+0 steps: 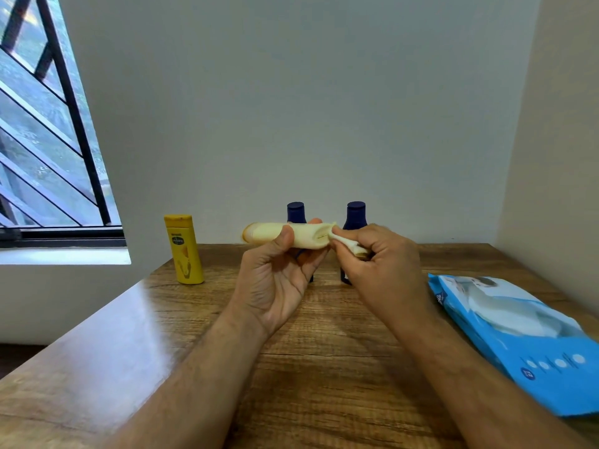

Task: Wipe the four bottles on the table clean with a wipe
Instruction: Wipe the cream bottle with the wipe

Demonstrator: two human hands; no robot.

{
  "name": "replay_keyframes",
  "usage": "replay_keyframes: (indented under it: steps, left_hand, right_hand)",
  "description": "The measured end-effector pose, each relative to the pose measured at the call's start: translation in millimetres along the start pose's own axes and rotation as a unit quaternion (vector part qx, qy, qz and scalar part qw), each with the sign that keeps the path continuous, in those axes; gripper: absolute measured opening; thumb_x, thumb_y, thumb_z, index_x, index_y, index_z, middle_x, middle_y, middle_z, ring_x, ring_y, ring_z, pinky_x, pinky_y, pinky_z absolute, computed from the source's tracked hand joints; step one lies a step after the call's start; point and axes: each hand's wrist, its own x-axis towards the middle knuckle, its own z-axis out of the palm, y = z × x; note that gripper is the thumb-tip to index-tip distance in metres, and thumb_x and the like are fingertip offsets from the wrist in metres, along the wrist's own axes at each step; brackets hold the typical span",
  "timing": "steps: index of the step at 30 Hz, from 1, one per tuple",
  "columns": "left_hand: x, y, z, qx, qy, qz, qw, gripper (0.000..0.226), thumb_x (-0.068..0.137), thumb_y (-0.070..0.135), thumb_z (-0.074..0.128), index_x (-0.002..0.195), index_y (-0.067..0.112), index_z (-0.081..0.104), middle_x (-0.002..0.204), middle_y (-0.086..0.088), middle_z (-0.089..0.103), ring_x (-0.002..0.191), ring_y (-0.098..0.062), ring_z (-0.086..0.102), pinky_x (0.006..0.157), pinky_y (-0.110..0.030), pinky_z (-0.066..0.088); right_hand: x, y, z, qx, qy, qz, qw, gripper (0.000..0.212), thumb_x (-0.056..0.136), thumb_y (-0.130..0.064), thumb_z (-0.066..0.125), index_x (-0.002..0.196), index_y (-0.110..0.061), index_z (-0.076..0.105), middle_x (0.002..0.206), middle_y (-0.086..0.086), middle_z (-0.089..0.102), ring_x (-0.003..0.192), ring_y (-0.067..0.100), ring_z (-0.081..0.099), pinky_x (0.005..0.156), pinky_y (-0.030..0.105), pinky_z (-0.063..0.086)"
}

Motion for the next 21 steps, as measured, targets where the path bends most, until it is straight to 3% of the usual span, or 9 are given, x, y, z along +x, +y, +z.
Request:
replay_keyframes:
  steps: [5, 8, 10, 16, 21]
  left_hand:
    - [2.5, 2.7, -2.9, 0.007, 0.035, 0.032, 0.999, 0.035, 0.082, 0.003, 0.062, 0.115, 0.005, 0.051, 0.119, -0.026, 0.067, 0.118, -0.04, 0.063, 0.096, -0.049, 0.053]
    - [1.6, 3.1, -2.8, 0.001, 0.029, 0.033, 0.999, 0.033, 0.084, 0.003, 0.06, 0.116, 0.006, 0.051, 0.12, -0.026, 0.067, 0.12, -0.04, 0.062, 0.1, -0.049, 0.051]
    - [0.4, 2.4, -0.7, 0.003, 0.018, 0.028, 0.999, 0.034, 0.084, 0.003, 0.059, 0.117, 0.006, 0.051, 0.118, -0.025, 0.068, 0.12, -0.04, 0.062, 0.098, -0.048, 0.052]
    - [-0.7, 0.8, 1.2, -0.003, 0.007, 0.022, 1.0, 0.041, 0.083, 0.005, 0.061, 0.122, 0.004, 0.049, 0.125, -0.028, 0.064, 0.118, -0.038, 0.064, 0.094, -0.047, 0.056]
    - [0.1, 1.8, 1.9, 0.001, 0.019, 0.035, 0.999, 0.046, 0.082, 0.006, 0.06, 0.126, 0.003, 0.046, 0.116, -0.026, 0.068, 0.117, -0.039, 0.064, 0.091, -0.045, 0.058]
  right_hand:
    - [0.4, -6.5, -2.9, 0.163, -0.124, 0.128, 0.97, 0.012, 0.088, -0.021, 0.072, 0.099, -0.02, 0.075, 0.057, -0.007, 0.063, 0.05, 0.007, 0.054, 0.046, 0.018, 0.046]
    - [2.8, -7.2, -4.0, 0.305, -0.131, 0.197, 0.922, 0.014, 0.086, -0.02, 0.071, 0.097, -0.011, 0.075, 0.067, 0.011, 0.063, 0.049, 0.016, 0.052, 0.042, 0.025, 0.044]
    - [4.3, -6.1, -2.6, 0.361, -0.113, 0.228, 0.897, 0.019, 0.086, -0.02, 0.071, 0.101, -0.008, 0.074, 0.07, 0.012, 0.062, 0.05, 0.015, 0.05, 0.042, 0.026, 0.042]
    - [7.9, 0.9, 1.5, 0.366, -0.052, 0.278, 0.887, 0.022, 0.089, -0.023, 0.071, 0.106, -0.01, 0.073, 0.064, 0.002, 0.062, 0.048, 0.012, 0.049, 0.039, 0.023, 0.041]
    - [4.9, -1.9, 0.8, 0.375, -0.105, 0.264, 0.882, 0.022, 0.088, -0.019, 0.069, 0.107, -0.009, 0.073, 0.074, 0.01, 0.063, 0.051, 0.015, 0.049, 0.042, 0.025, 0.042]
